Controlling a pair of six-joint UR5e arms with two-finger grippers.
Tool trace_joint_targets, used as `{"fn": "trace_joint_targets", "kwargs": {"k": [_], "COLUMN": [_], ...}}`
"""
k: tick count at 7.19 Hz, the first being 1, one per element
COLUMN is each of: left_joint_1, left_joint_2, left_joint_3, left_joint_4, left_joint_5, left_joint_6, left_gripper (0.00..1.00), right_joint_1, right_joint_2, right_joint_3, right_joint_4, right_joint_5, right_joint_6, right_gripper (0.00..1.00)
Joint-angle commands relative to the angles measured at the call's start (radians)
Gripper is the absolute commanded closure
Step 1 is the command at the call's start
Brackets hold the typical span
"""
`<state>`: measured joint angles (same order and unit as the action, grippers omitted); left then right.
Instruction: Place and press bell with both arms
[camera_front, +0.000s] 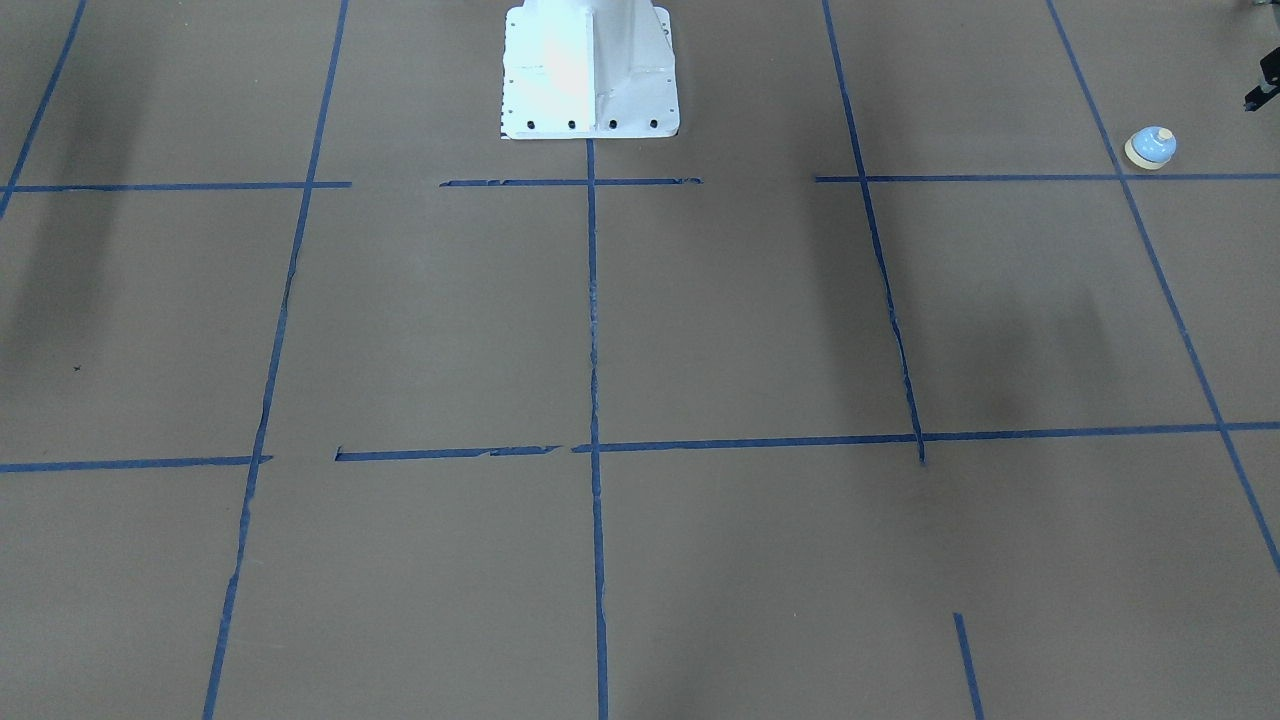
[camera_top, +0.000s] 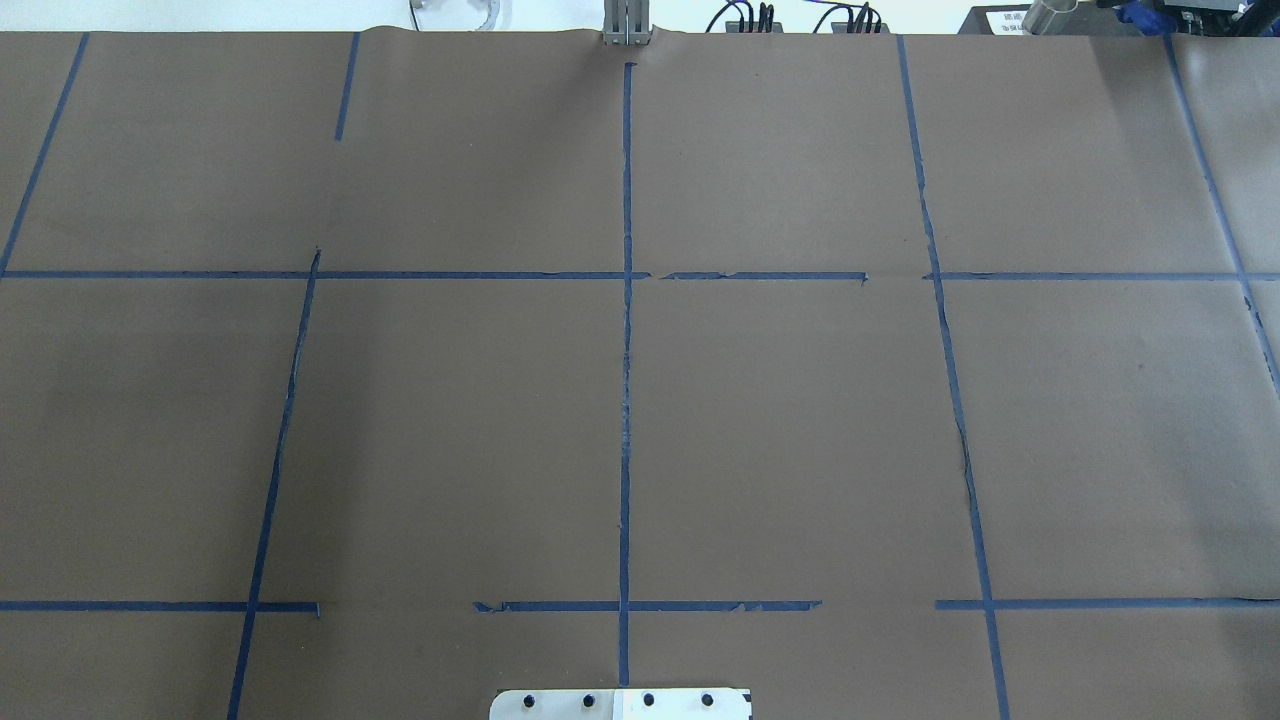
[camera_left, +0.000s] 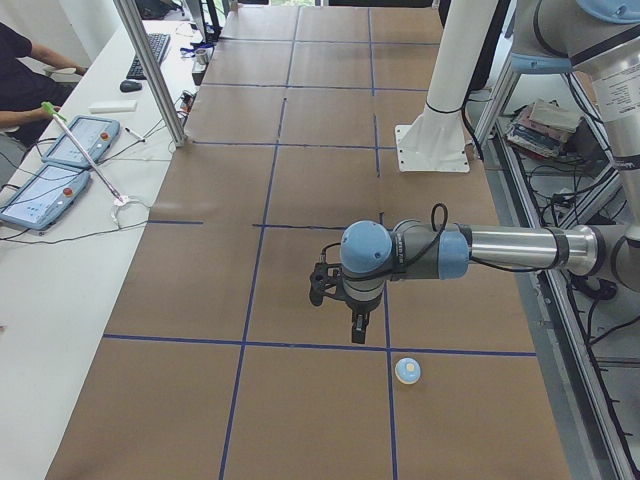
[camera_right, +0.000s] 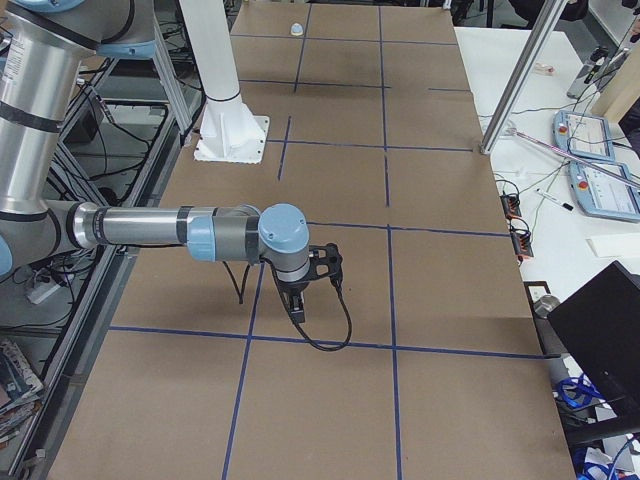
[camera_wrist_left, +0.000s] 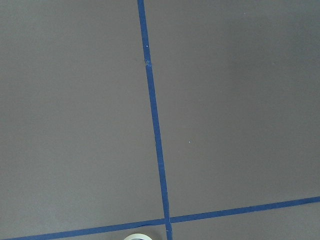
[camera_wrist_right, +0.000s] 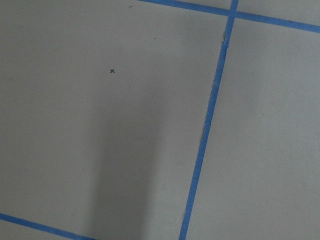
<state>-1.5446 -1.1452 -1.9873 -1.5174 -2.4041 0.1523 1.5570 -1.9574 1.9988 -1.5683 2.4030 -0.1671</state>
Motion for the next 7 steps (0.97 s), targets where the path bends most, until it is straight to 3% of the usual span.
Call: {"fn": "trace_joint_targets", "kwargs": {"k": [1, 2, 3, 7], "left_joint_1": [0.085, 0.16, 0.21, 0.329], "left_joint_2": [-0.002, -0.001, -0.001, 0.007], "left_joint_3": [0.144, 0.247, 0.319, 0.387], "left_joint_4": [-0.218, -0.41, -0.522, -0.603], "left_joint_5": [0.003, 0.003, 0.005, 0.019], "left_joint_6": [-0.124, -0.225, -0.285, -0.304], "left_gripper": [0.0, 0.0, 0.0, 0.0], "right_joint_1": [0.0, 0.0, 0.0, 0.0], "right_joint_2": [0.0, 0.0, 0.0, -0.002], "right_joint_3": [0.0, 0.0, 0.0, 0.0], "right_joint_4": [0.001, 0.001, 0.001, 0.001], "right_joint_5": [0.001, 0.004, 0.004, 0.027], "right_joint_6": [0.0, 0.0, -0.002, -0.002], "right_gripper": [0.0, 0.0, 0.0, 0.0]}}
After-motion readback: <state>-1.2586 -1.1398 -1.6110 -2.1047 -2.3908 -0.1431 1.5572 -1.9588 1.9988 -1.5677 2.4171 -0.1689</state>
